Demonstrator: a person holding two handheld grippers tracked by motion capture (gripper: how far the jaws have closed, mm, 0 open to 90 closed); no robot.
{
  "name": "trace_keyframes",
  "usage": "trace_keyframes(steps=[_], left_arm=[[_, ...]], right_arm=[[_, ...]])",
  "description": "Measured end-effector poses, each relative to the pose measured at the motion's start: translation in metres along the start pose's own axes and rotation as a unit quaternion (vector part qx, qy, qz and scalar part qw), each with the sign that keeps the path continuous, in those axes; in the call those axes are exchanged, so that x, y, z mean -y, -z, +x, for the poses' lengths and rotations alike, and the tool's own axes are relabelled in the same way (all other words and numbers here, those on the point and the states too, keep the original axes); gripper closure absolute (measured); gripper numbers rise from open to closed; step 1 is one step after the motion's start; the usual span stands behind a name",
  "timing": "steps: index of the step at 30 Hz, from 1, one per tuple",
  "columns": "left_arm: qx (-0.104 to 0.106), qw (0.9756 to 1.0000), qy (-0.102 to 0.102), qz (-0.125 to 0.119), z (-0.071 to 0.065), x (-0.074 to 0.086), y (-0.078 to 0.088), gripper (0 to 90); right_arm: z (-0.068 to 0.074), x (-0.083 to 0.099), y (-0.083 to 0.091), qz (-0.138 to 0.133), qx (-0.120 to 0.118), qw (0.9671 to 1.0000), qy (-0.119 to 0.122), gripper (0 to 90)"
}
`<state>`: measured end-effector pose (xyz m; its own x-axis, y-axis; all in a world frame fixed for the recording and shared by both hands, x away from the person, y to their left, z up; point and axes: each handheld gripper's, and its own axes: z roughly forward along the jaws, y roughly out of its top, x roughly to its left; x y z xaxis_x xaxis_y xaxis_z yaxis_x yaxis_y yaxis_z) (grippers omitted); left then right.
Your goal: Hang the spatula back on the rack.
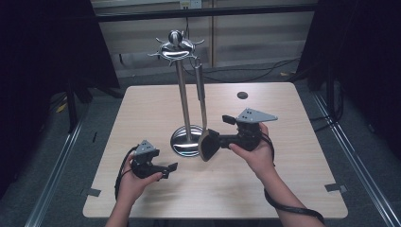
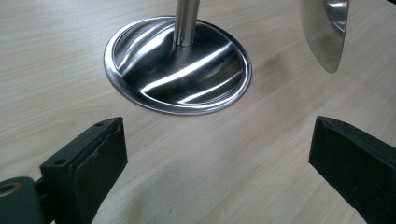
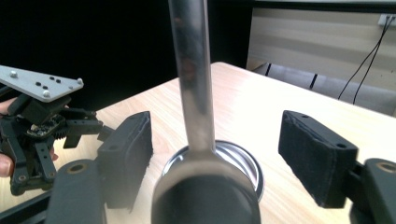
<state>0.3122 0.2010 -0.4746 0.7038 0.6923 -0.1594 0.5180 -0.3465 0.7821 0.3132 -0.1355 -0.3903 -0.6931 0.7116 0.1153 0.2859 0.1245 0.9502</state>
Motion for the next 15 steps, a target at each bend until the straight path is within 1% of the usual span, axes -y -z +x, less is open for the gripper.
trace_keyframes(steps=[2,3,4,5,6,11,15], left_arm=[[0.003,1.0,0.002,-0.004,0.001,0.0,0.0,4.1],[0.002,1.0,0.002,-0.004,0.001,0.0,0.0,4.1],[0.002,1.0,0.002,-0.004,0.001,0.0,0.0,4.1],[0.0,1.0,0.002,-0.002,0.001,0.0,0.0,4.1],[0.0,1.0,0.002,-0.002,0.001,0.001,0.0,4.1],[0.001,1.0,0.003,-0.006,0.001,0.0,0.0,4.1],[0.001,1.0,0.003,-0.006,0.001,0.0,0.001,4.1]], right_arm=[[-0.001,0.003,0.001,0.001,0.003,1.0,0.0,23.7],[-0.002,0.004,0.001,0.002,0.001,1.0,0.0,23.1],[-0.002,0.005,0.002,0.004,0.004,1.0,0.0,22.4],[-0.002,0.006,0.002,0.004,0.001,1.0,-0.001,22.1],[-0.003,0.008,0.002,0.006,0.003,1.0,-0.002,21.6],[-0.005,0.012,0.003,0.013,0.0,0.9999,-0.003,20.7],[-0.008,0.017,0.004,0.021,0.006,0.9997,-0.007,19.5]])
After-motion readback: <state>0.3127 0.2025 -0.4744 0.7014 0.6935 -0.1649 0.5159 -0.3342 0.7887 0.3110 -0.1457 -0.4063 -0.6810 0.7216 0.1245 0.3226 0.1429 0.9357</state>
